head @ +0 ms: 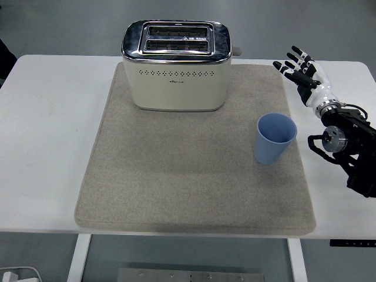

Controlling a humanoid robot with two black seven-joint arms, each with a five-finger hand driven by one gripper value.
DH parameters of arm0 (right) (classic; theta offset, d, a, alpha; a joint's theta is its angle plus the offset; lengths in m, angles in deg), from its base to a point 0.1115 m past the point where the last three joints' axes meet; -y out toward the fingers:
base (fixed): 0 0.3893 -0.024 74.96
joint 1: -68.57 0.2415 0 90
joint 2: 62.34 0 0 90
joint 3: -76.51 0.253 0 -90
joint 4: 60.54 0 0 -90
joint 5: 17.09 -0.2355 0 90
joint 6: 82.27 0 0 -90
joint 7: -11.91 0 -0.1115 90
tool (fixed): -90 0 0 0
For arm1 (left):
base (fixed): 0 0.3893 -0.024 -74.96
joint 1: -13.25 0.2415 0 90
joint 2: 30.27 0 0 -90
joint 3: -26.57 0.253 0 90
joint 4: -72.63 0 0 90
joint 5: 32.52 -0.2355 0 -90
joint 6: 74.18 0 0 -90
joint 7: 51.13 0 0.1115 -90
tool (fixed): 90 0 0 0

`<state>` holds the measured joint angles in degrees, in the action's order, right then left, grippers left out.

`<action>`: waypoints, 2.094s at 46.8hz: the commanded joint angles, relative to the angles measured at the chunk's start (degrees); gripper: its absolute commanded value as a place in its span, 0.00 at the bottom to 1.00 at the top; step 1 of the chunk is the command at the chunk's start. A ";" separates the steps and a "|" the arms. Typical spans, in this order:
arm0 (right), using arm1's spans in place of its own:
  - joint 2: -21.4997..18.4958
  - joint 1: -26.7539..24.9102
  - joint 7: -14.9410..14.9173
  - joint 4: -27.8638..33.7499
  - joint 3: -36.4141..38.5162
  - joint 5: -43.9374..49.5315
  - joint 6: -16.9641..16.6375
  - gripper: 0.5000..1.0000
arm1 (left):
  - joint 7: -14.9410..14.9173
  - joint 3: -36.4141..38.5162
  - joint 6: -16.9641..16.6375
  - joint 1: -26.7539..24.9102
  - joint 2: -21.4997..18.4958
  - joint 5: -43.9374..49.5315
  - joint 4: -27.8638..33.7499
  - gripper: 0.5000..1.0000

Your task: Put the water cup in front of the bread machine

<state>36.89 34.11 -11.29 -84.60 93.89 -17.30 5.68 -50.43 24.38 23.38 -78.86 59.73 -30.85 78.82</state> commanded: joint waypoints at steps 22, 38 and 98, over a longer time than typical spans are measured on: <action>0.26 0.27 0.00 -0.19 0.02 0.03 1.00 0.88 | 0.00 0.00 0.00 0.00 0.00 0.00 0.06 1.00; 0.26 0.27 0.09 -0.19 -0.06 0.03 1.18 0.88 | 0.00 0.00 0.00 0.00 0.00 0.00 0.06 1.00; 1.40 0.09 -0.18 -3.53 -0.41 1.17 0.91 0.88 | 0.00 0.00 0.00 0.00 0.00 0.00 -0.03 1.00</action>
<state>37.89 34.25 -11.35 -87.16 93.63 -16.43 6.88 -50.42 24.38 23.39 -78.86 59.73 -30.86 78.82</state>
